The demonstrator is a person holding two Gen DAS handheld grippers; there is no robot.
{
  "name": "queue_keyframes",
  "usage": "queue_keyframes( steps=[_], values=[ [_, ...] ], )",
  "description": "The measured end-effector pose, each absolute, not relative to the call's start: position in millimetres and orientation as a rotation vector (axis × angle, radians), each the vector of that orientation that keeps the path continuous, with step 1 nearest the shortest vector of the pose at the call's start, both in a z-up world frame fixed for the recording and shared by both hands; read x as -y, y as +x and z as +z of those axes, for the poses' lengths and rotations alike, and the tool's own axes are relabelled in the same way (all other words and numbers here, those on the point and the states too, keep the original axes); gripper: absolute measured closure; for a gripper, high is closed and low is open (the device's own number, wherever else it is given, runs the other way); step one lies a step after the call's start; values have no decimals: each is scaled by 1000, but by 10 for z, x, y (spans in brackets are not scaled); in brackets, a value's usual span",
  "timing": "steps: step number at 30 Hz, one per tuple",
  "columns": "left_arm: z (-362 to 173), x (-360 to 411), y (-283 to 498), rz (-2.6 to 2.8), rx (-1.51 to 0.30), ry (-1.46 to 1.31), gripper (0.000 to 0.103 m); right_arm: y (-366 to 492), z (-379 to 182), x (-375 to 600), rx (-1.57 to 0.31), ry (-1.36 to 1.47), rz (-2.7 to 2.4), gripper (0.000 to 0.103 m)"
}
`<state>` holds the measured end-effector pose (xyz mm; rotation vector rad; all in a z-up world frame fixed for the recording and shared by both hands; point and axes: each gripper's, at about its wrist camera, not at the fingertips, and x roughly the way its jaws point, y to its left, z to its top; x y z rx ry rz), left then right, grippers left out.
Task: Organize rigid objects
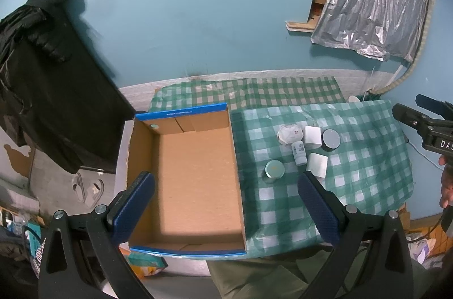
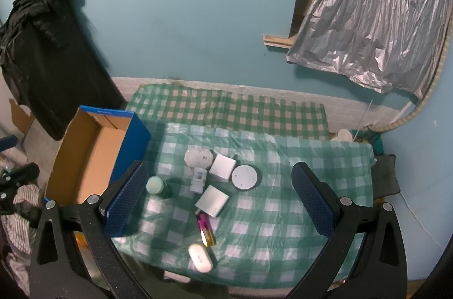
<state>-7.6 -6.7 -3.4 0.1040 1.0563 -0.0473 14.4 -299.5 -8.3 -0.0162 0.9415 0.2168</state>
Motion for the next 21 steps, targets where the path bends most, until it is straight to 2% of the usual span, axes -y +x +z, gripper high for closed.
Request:
queue_keyframes(
  steps=[21],
  values=[
    [-69, 42, -50, -50, -1067, 104, 1, 180, -84, 2989, -949, -19, 219, 2]
  ],
)
